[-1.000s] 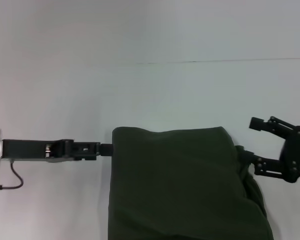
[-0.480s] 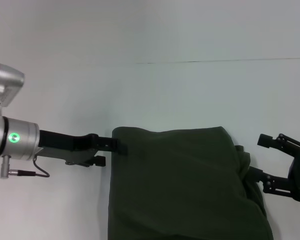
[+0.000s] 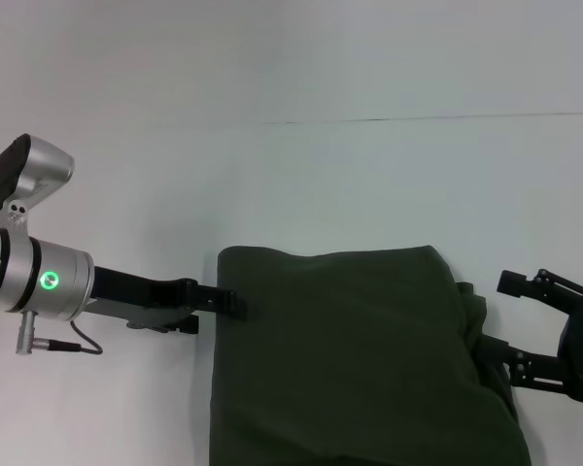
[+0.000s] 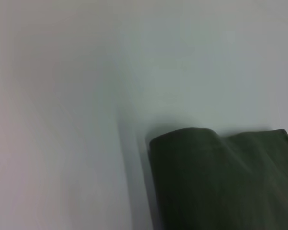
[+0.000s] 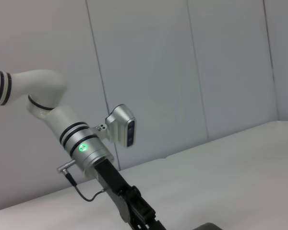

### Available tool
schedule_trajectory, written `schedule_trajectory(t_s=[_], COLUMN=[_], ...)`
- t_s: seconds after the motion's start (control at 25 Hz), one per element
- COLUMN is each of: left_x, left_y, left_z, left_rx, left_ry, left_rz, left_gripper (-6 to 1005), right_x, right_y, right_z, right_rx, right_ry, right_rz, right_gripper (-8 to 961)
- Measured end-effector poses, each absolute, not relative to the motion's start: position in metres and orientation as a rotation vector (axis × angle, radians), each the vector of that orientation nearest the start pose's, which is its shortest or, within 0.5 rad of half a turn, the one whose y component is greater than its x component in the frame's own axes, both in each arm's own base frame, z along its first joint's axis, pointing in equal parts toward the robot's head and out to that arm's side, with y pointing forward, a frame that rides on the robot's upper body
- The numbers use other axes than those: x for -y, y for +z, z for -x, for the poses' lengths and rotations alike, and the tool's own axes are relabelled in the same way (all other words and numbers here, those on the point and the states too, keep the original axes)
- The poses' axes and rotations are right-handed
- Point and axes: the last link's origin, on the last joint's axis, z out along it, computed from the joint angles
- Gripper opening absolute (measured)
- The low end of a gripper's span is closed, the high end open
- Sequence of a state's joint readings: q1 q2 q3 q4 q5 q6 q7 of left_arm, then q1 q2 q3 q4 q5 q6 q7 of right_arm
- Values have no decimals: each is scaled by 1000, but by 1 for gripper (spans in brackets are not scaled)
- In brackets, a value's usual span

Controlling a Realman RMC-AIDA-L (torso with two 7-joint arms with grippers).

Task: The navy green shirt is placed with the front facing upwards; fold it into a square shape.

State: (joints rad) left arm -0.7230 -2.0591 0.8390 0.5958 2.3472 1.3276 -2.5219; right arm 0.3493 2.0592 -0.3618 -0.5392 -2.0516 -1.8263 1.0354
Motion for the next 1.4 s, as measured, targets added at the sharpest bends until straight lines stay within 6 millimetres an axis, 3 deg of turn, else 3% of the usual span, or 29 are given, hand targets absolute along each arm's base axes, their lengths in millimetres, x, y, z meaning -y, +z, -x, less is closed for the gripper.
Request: schedule_trajectory(t_s=[0.96,1.4], left_x=[-369,-370], left_y=[-55,-61], left_z=[240,236], left_rx=[1885,1845], left_ry=[-223,-227], left_rz=[2348,2370], left_gripper=[864,624], right_x=[-253,-257], right_y=[21,21], right_z=[-312,-309], right_rx=[-509,-495], right_ry=[944,946], right_rz=[2570,2575], right_gripper=[941,940])
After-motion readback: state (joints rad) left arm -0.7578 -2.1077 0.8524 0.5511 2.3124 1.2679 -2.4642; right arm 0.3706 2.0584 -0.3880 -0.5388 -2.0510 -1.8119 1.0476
